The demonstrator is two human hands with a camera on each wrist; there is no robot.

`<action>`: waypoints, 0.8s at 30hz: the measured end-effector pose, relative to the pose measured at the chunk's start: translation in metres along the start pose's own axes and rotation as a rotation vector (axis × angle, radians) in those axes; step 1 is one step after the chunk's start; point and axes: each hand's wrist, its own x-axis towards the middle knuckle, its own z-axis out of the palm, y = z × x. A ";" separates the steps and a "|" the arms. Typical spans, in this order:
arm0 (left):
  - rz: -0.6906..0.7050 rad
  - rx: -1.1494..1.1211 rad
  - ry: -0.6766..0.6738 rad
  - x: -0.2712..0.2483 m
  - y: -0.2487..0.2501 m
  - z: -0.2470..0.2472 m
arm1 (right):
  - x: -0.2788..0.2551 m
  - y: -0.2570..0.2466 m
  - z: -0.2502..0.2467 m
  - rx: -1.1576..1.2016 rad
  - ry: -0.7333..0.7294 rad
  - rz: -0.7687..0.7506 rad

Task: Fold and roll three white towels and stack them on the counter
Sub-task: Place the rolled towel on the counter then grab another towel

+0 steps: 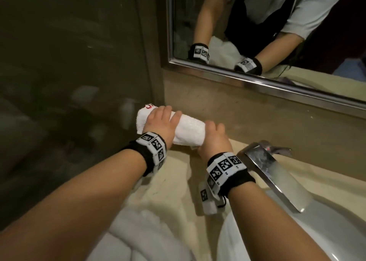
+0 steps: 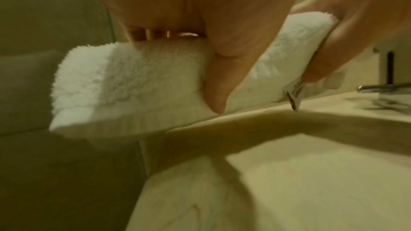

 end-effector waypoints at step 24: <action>-0.219 -0.342 0.024 -0.185 -0.035 -0.093 | -0.154 -0.038 -0.036 0.100 -0.279 -0.568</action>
